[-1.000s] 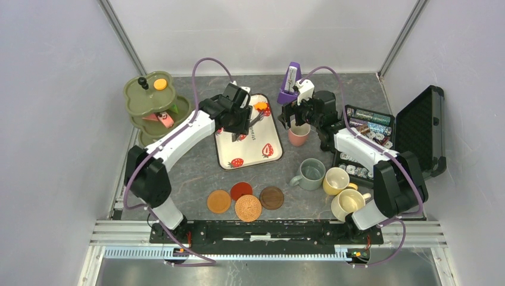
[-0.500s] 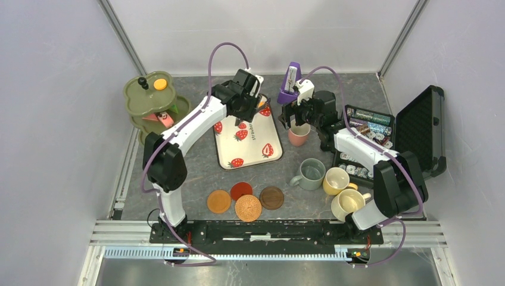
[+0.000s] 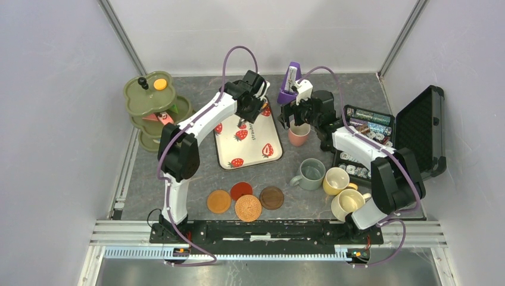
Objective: Serve the afternoon tea
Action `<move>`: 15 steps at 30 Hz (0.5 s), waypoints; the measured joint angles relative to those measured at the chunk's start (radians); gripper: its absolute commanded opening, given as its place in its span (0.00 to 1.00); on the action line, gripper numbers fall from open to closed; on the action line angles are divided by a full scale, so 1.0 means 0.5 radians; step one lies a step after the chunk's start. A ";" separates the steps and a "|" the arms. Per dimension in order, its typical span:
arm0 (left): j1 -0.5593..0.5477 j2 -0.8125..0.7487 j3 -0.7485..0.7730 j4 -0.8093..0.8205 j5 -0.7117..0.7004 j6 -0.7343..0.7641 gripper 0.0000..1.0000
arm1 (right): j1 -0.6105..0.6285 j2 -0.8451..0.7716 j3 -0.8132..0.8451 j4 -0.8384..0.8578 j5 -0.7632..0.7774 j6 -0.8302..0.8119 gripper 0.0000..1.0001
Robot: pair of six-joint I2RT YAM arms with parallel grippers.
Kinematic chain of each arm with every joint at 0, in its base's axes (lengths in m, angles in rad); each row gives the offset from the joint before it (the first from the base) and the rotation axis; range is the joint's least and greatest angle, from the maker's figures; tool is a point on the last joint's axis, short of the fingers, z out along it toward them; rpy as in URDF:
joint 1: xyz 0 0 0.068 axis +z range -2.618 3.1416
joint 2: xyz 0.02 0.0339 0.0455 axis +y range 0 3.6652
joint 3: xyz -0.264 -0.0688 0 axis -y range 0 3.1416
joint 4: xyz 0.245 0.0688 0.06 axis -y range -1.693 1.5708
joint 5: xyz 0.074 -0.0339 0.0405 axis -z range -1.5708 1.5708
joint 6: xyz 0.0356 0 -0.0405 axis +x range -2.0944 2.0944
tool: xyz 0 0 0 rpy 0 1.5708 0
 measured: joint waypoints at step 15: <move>0.000 0.052 0.037 -0.051 0.001 0.001 0.47 | 0.000 0.000 0.000 0.007 -0.001 0.000 0.98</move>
